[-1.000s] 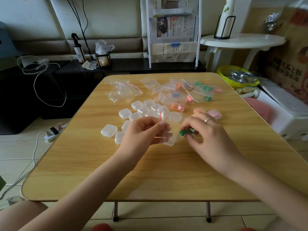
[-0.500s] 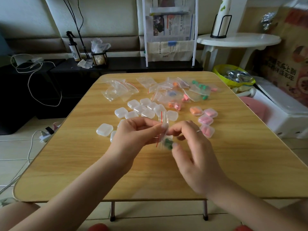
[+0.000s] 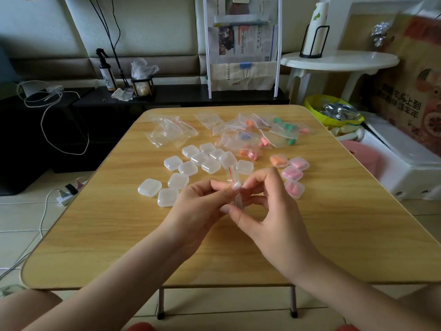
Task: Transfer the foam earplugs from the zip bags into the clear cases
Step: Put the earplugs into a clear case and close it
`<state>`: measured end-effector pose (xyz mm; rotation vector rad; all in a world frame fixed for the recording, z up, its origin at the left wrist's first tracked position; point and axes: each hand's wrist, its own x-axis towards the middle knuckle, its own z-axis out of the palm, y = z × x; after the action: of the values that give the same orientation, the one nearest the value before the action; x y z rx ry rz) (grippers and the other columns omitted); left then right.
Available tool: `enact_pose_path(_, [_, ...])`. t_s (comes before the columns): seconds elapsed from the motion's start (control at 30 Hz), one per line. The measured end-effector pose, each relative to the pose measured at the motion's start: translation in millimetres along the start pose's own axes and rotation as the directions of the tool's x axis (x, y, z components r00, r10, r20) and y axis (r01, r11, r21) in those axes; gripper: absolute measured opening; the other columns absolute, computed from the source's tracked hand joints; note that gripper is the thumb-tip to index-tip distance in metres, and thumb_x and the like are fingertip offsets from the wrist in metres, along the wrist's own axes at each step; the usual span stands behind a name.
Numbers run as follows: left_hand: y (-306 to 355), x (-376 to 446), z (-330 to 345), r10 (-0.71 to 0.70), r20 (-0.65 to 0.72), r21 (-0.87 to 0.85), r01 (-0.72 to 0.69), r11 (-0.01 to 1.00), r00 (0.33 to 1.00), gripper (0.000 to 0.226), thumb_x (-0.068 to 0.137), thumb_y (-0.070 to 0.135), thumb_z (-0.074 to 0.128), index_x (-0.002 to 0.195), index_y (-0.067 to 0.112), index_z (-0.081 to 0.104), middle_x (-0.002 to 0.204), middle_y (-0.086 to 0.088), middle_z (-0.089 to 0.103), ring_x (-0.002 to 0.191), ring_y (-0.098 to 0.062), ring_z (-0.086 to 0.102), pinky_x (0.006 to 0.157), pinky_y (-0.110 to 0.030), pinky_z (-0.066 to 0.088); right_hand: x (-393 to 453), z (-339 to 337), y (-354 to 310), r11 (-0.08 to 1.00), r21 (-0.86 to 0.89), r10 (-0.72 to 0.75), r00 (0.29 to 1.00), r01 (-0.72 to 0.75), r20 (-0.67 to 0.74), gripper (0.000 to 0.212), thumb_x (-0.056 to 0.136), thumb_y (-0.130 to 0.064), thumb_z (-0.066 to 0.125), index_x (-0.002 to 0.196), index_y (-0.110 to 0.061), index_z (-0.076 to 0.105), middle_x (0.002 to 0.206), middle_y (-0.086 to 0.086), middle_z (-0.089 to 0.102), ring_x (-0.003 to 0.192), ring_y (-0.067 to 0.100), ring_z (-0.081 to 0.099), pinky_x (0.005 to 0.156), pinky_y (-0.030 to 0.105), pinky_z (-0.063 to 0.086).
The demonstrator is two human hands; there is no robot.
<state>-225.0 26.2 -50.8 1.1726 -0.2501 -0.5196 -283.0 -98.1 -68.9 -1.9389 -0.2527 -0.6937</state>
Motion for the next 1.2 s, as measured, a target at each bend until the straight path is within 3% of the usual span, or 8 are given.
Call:
enact_pose_path(0.1, [-0.3, 1.7, -0.1, 0.013, 0.01, 0.002, -0.013, 1.0, 1.0, 0.014, 0.064, 0.013, 0.068, 0.063, 0.003, 0.058, 0.062, -0.009, 0.064, 0.06, -0.016, 0.066, 0.056, -0.019, 0.052, 2.9, -2.1, 0.4, 0.994, 0.071, 0.084, 0.996, -0.082, -0.013, 0.037, 0.075, -0.013, 0.08, 0.094, -0.016, 0.048, 0.087, -0.006, 0.061, 0.083, 0.015, 0.065, 0.075, 0.029, 0.055])
enact_pose_path(0.27, [-3.5, 3.8, -4.8, 0.05, 0.011, 0.074, -0.05, 0.996, 0.999, 0.023, 0.061, 0.022, 0.073, 0.062, 0.007, 0.055, 0.073, -0.013, 0.063, 0.076, -0.026, 0.064, 0.066, -0.023, 0.054, 5.6, -3.4, 0.7, 0.985, 0.128, 0.114, 0.993, -0.117, 0.028, 0.02, 0.083, -0.002, 0.07, 0.092, -0.016, 0.059, 0.087, -0.003, 0.068, 0.087, 0.015, 0.068, 0.075, 0.028, 0.056])
enact_pose_path(0.47, [-2.6, 3.5, -2.3, 0.28, -0.016, 0.451, -0.243, 0.859, 0.96, 0.042, 0.066, 0.031, 0.072, 0.073, -0.007, 0.056, 0.062, -0.003, 0.06, 0.059, -0.011, 0.058, 0.057, -0.02, 0.05, 4.3, -5.4, 3.3, 0.995, 0.06, 0.077, 0.996, -0.079, 0.039, 0.012, 0.086, -0.002, 0.065, 0.09, -0.013, 0.063, 0.084, -0.005, 0.069, 0.083, 0.012, 0.068, 0.074, 0.023, 0.055])
enact_pose_path(0.6, [-2.6, 1.5, -0.6, 0.364, 0.03, 0.546, -0.321, 0.774, 0.931, 0.032, 0.071, 0.037, 0.065, 0.073, 0.006, 0.057, 0.065, -0.003, 0.06, 0.06, -0.011, 0.057, 0.056, -0.021, 0.051, 4.4, -5.2, 5.6, 0.999, 0.007, 0.043, 0.999, -0.043, -0.003, 0.009, 0.086, -0.003, 0.064, 0.089, -0.011, 0.066, 0.084, -0.005, 0.067, 0.082, 0.01, 0.066, 0.074, 0.023, 0.055])
enact_pose_path(0.73, [-4.0, 2.0, -0.9, 0.381, 0.035, 0.576, -0.331, 0.748, 0.924, 0.023, 0.08, 0.031, 0.06, 0.077, 0.009, 0.057, 0.06, 0.01, 0.059, 0.057, -0.002, 0.056, 0.054, -0.019, 0.049, 6.0, -3.4, 9.4, 1.0, -0.015, 0.017, 0.997, -0.019, -0.08, 0.002, 0.088, -0.011, 0.062, 0.088, -0.011, 0.064, 0.085, 0.001, 0.062, 0.076, 0.015, 0.06, 0.069, 0.025, 0.051])
enact_pose_path(0.9, [-9.4, 1.6, -3.9, 0.441, 0.101, 0.728, -0.368, 0.579, 0.892, 0.018, 0.093, 0.019, 0.056, 0.075, 0.016, 0.057, 0.061, 0.016, 0.059, 0.06, 0.0, 0.058, 0.056, -0.013, 0.044, 2.2, -0.4, 9.7, 0.994, 0.083, 0.069, 0.998, -0.068, -0.008, 0.004, 0.095, -0.008, 0.054, 0.096, -0.011, 0.056, 0.076, -0.006, 0.06, 0.069, 0.01, 0.058, 0.063, 0.018, 0.046])
enact_pose_path(1.03, [-13.6, -2.3, -2.9, 0.494, 0.171, 0.802, -0.412, 0.432, 0.852, 0.024, 0.096, 0.02, 0.052, 0.072, 0.015, 0.052, 0.062, 0.003, 0.056, 0.059, -0.014, 0.052, 0.054, -0.026, 0.043, 1.1, 3.5, 11.3, 0.996, 0.081, 0.023, 0.999, -0.026, 0.035, 0.018, 0.096, -0.002, 0.046, 0.106, -0.018, 0.044, 0.07, -0.004, 0.054, 0.06, 0.011, 0.053, 0.055, 0.025, 0.044])
enact_pose_path(1.2, [-23.1, -2.6, 1.7, 0.533, 0.256, 0.838, -0.46, 0.294, 0.807, 0.039, 0.093, 0.041, 0.03, 0.073, 0.01, 0.045, 0.058, -0.001, 0.049, 0.053, -0.021, 0.045, 0.051, -0.039, 0.037, -1.3, 9.8, 12.1, 0.998, -0.044, -0.04, 0.999, 0.041, 0.017, 0.02, 0.099, -0.009, 0.036, 0.113, -0.024, 0.039, 0.062, -0.015, 0.048, 0.052, 0.002, 0.047, 0.05, 0.011, 0.033])
